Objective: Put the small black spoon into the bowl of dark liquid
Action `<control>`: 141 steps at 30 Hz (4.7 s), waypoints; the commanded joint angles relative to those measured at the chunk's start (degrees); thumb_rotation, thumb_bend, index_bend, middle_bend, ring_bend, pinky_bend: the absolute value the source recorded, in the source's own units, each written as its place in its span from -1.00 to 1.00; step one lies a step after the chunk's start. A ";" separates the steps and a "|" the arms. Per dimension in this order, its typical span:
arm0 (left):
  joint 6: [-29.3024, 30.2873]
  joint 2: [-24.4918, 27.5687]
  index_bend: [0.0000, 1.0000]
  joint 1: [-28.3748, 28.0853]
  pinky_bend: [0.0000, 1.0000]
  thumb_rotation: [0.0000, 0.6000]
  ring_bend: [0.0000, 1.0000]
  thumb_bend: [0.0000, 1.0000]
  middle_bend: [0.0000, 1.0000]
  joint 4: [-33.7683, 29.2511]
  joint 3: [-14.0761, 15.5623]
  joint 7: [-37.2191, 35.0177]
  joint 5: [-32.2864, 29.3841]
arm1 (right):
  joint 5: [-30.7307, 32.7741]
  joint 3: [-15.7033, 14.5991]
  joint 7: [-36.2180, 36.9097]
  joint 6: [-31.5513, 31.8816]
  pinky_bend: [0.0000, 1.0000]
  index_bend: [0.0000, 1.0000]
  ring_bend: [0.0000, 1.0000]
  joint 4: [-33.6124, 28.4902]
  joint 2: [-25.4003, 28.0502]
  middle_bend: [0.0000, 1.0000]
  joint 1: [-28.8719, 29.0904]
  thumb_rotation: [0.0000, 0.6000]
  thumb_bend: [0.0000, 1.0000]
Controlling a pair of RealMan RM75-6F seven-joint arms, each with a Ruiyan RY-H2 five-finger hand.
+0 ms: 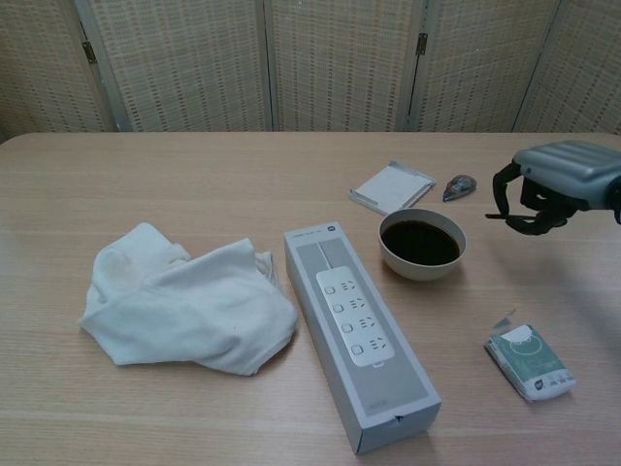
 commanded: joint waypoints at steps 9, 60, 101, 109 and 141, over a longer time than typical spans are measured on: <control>0.63 0.61 -0.61 0.29 -0.72 1.00 -0.79 -0.49 -0.83 -0.84 0.00 0.23 0.16 | 1.63 5.77 21.16 -0.25 1.00 0.42 1.00 -7.74 -1.32 0.97 0.73 1.00 -0.05; 1.16 0.75 -0.61 1.74 -0.72 1.00 -0.79 -0.49 -0.83 0.07 0.32 -0.62 -0.65 | -1.87 6.52 51.77 -3.21 1.00 0.48 1.00 14.75 -17.32 0.97 4.79 1.00 0.00; 0.35 -0.03 -0.61 1.56 -0.72 1.00 -0.79 -0.49 -0.83 1.54 0.17 -1.77 -0.57 | -3.16 5.11 49.59 -3.29 1.00 0.49 1.00 17.11 -17.97 0.97 5.84 1.00 0.06; 0.45 0.08 -0.61 1.57 -0.72 1.00 -0.79 -0.49 -0.83 1.54 0.06 -1.82 -0.64 | -4.24 4.95 50.31 -2.93 1.00 0.49 1.00 18.54 -19.86 0.97 7.23 1.00 0.06; 0.35 -0.51 -0.61 1.49 -0.72 1.00 -0.79 -0.49 -0.83 1.60 0.25 -1.50 -0.43 | -6.72 1.71 51.42 1.06 1.00 0.31 1.00 16.54 -16.90 0.97 3.64 1.00 -0.36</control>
